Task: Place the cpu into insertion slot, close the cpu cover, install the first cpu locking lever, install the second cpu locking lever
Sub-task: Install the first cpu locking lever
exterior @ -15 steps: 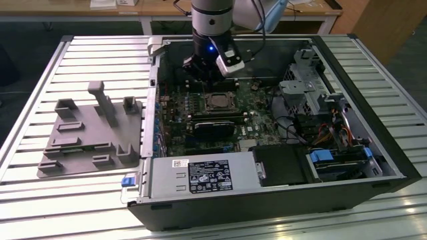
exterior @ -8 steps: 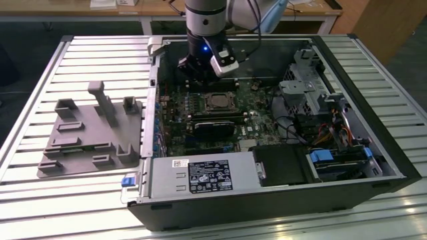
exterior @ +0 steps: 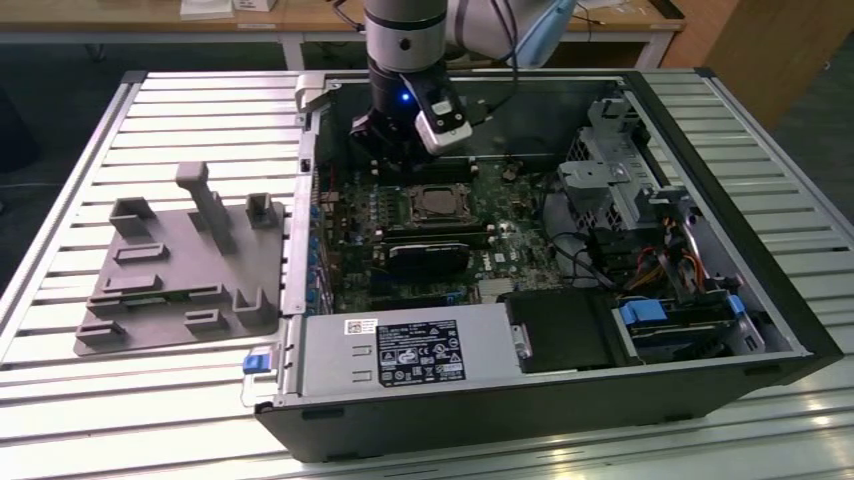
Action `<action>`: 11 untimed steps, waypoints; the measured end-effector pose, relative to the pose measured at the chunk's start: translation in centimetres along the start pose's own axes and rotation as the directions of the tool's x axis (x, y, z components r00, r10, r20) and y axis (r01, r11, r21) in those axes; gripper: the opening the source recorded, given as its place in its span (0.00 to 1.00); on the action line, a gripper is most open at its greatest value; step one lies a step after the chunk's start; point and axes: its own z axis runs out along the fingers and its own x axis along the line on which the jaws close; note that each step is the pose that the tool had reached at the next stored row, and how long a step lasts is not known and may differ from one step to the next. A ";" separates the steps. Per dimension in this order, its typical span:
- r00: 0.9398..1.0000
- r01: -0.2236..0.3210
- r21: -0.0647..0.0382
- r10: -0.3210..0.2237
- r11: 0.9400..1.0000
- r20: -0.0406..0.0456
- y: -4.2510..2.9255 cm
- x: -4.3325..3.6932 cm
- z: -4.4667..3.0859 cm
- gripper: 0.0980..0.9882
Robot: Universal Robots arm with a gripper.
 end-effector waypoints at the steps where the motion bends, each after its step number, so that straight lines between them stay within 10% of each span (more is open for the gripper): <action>1: 1.000 0.000 -0.002 0.000 1.000 0.000 -0.01 0.12 0.01 0.01; 5: 1.000 0.000 -0.023 0.000 1.000 -0.002 -0.07 0.71 0.02 0.01; 11: 1.000 -0.002 -0.088 0.002 0.996 -0.009 -0.13 1.31 0.00 0.01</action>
